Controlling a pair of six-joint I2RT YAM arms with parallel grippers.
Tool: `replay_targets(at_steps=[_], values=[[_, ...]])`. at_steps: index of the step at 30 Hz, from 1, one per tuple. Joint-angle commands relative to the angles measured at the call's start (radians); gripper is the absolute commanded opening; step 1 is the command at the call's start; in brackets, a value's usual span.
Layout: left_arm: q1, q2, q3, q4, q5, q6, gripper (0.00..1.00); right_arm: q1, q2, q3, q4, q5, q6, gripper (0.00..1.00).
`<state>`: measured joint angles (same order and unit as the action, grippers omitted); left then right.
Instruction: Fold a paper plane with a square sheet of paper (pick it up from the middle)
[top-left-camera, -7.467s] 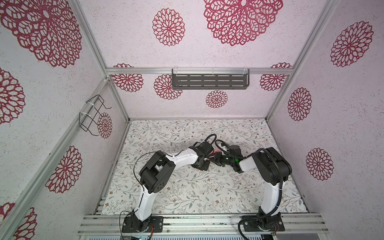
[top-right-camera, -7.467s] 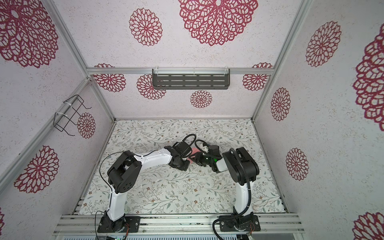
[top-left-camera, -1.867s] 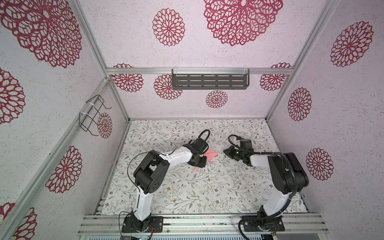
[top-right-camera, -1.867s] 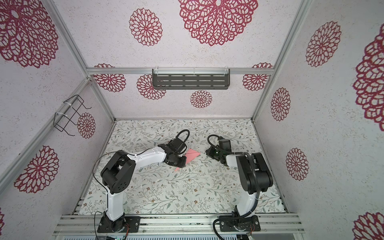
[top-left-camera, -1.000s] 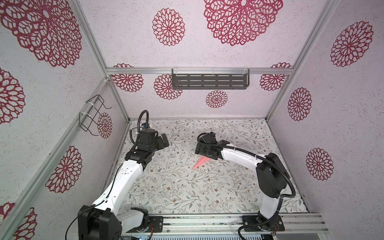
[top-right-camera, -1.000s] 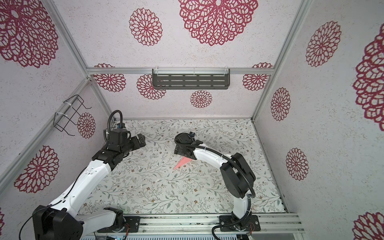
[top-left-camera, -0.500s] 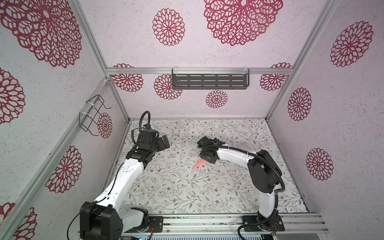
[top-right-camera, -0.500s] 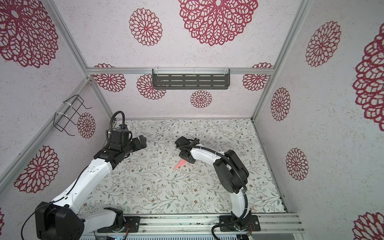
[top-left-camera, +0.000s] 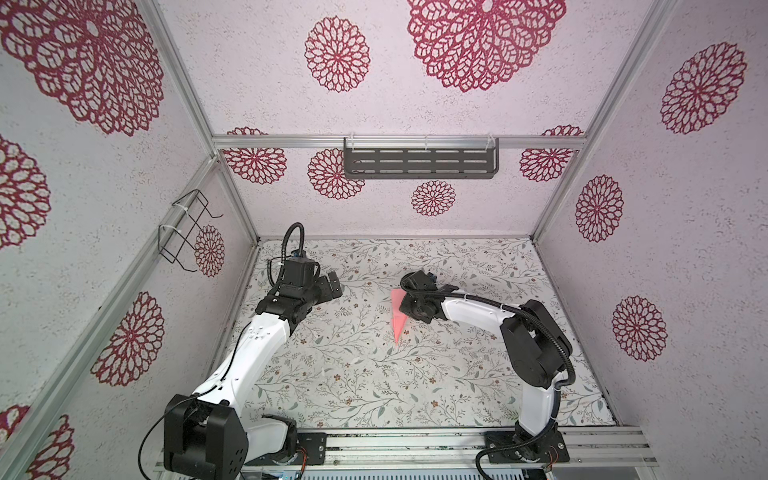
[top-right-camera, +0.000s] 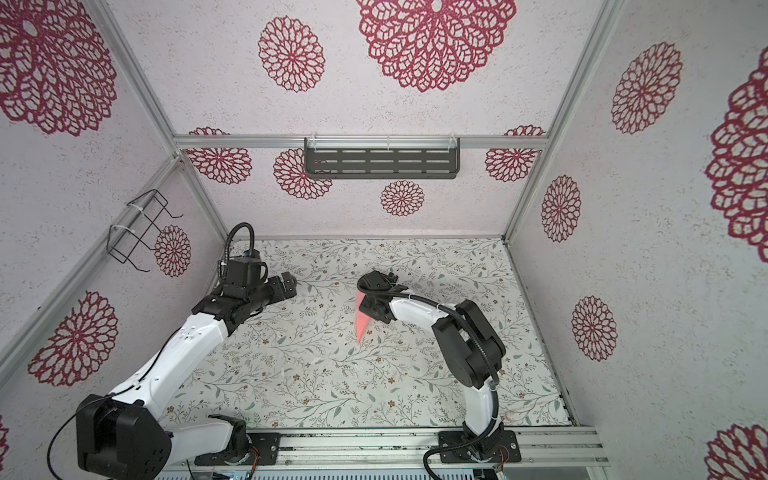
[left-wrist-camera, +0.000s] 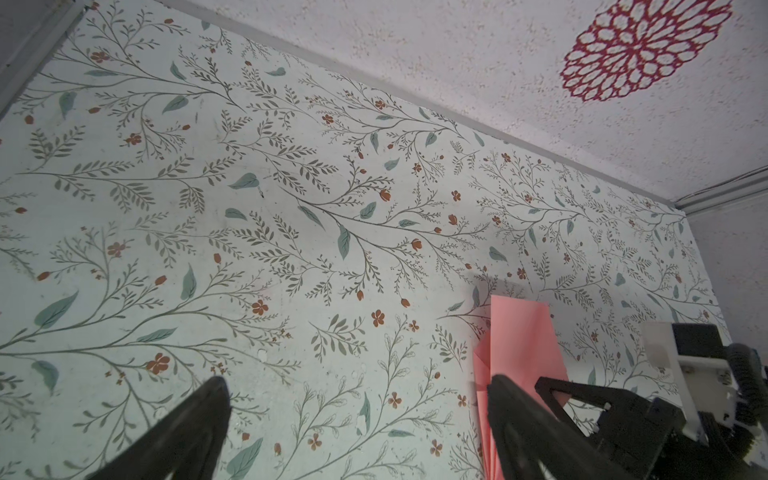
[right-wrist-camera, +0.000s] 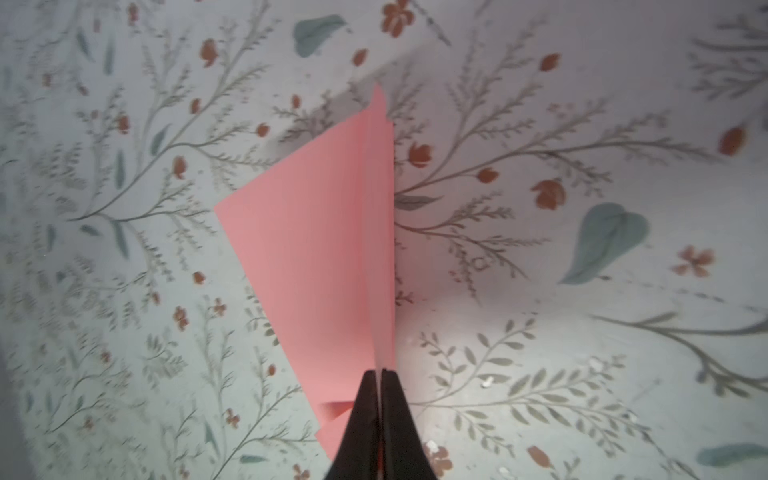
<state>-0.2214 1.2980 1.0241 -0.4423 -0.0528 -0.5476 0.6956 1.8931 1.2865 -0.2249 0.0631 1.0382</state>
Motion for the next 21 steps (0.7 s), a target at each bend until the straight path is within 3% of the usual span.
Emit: replay_targets(at_steps=[1,9,14,21], values=[[0.007,0.025,0.030,-0.001,0.068,-0.021,0.99,-0.023,-0.044,-0.051,0.217,-0.167,-0.087,0.06],[0.004,0.089,-0.032,0.087,0.293,-0.146,0.97,-0.024,-0.005,-0.114,0.547,-0.445,-0.089,0.07],[-0.019,0.156,-0.111,0.254,0.423,-0.293,0.85,-0.036,0.070,-0.164,0.697,-0.532,-0.032,0.07],[-0.106,0.292,-0.104,0.311,0.420,-0.350,0.66,-0.061,0.114,-0.226,0.777,-0.573,-0.011,0.11]])
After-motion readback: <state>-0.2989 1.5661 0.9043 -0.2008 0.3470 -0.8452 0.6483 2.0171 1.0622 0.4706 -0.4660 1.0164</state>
